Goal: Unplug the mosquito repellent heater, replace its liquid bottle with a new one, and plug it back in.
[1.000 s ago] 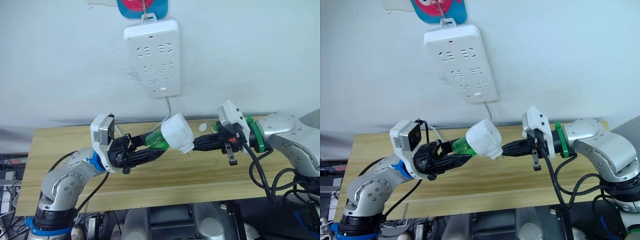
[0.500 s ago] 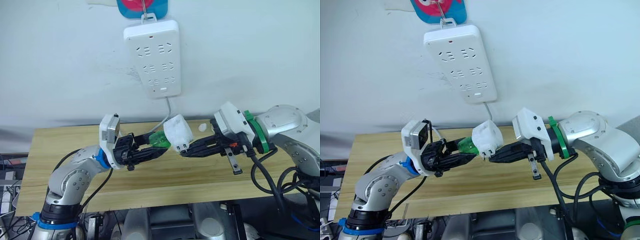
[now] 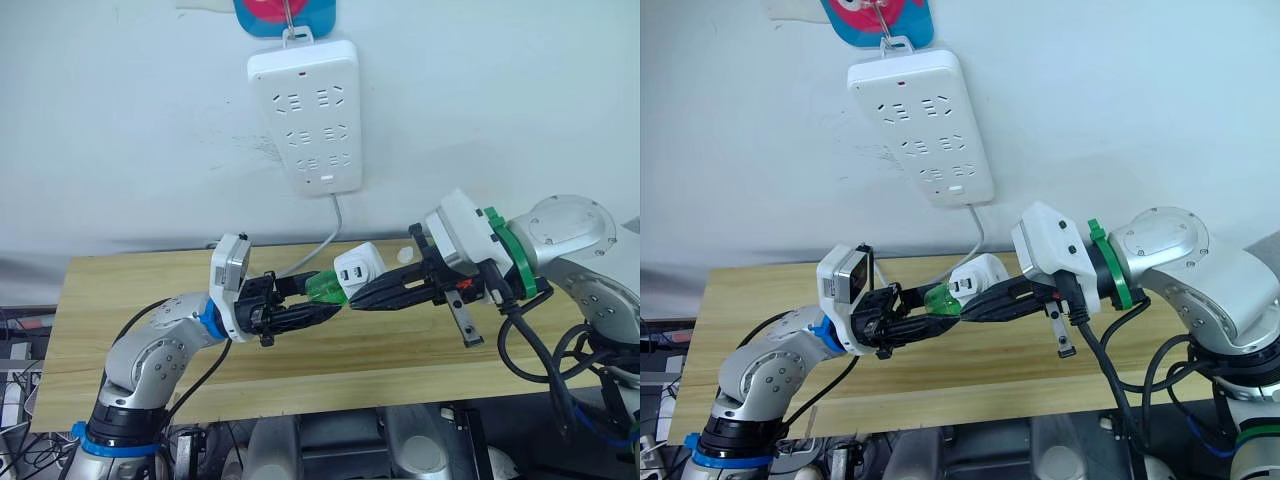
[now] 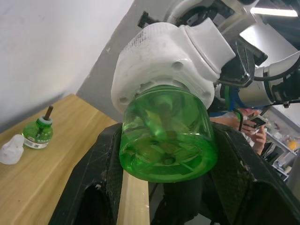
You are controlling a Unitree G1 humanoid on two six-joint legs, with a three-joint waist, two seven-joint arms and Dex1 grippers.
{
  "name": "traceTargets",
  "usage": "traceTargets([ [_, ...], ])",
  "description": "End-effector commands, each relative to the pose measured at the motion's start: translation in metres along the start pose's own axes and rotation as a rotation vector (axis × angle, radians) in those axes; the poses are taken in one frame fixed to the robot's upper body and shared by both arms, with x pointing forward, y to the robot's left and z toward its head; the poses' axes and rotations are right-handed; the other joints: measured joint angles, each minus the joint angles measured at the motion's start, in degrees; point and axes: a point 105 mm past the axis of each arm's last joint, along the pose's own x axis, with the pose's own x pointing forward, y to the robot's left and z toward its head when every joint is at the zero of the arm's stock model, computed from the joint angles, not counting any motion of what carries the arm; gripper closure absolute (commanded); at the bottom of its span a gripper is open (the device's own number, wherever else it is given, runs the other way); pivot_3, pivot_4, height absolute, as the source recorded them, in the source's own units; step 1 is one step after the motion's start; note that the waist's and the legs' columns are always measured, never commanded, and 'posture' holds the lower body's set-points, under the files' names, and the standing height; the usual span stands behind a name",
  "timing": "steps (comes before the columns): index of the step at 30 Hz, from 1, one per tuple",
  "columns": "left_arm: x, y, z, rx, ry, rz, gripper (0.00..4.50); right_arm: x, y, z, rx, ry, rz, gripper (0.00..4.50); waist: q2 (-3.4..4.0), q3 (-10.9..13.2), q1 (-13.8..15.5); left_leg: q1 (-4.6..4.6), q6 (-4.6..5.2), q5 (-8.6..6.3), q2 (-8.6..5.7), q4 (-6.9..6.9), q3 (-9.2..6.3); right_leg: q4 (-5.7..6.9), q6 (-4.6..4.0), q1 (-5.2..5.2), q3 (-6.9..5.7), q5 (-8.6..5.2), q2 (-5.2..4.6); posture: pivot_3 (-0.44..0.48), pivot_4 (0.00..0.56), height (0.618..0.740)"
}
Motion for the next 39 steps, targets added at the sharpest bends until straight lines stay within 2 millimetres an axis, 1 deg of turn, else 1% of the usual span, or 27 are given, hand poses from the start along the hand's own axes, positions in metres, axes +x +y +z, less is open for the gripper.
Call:
traceTargets([
  [1, 0.009, -0.014, 0.002, 0.021, -0.004, -0.081, 2.24, 0.001, 0.0, 0.009, -0.048, -0.01, 0.006, 4.46, 0.0, 0.0, 0.0, 0.0, 0.0, 0.0, 0.0, 0.0, 0.0, 0.0, 0.0, 0.0, 0.0, 0.0, 0.0, -0.264, 0.353, 0.74],
  [7, 0.011, -0.016, 0.0, 0.016, 0.001, -0.1, 2.24, 0.003, -0.007, 0.015, -0.072, -0.024, 0.015, 4.46, 0.0, 0.0, -0.1, 0.01, 0.0, 0.0, 0.0, 0.0, 0.01, 0.02, 0.0, 0.0, 0.0, 0.0, 0.0, -0.262, 0.353, 0.74],
  [13, 0.011, -0.017, 0.0, 0.015, 0.001, -0.108, 2.24, 0.007, -0.016, 0.017, -0.084, -0.031, 0.009, 4.46, 0.0, 0.0, -0.1, 0.01, 0.0, 0.0, 0.0, 0.0, 0.01, 0.08, 0.0, 0.0, 0.0, 0.0, 0.0, -0.257, 0.354, 0.74],
  [25, 0.011, -0.022, 0.0, 0.026, -0.005, -0.117, 2.24, 0.012, -0.034, 0.01, -0.082, -0.007, -0.046, 4.46, 0.0, 0.0, -0.1, 0.02, 0.0, 0.0, 0.0, 0.0, 0.0, 0.1, 0.0, -0.01, 0.0, 0.0, 0.0, -0.229, 0.35, 0.74],
  [32, 0.011, -0.026, 0.001, 0.035, -0.006, -0.119, 2.24, 0.014, -0.041, 0.005, -0.079, 0.012, -0.071, 4.46, 0.0, 0.0, 0.0, 0.02, 0.0, 0.0, 0.0, -0.02, -0.01, 0.11, 0.0, 0.0, -0.01, 0.0, 0.0, -0.208, 0.346, 0.74],
  [39, 0.012, -0.028, 0.002, 0.053, -0.012, -0.124, 2.24, 0.015, -0.047, -0.006, -0.064, 0.065, -0.092, 4.46, 0.0, 0.0, 0.0, 0.02, -0.01, 0.0, 0.0, -0.02, -0.01, 0.12, 0.0, 0.0, 0.0, 0.0, 0.0, -0.199, 0.343, 0.74],
])
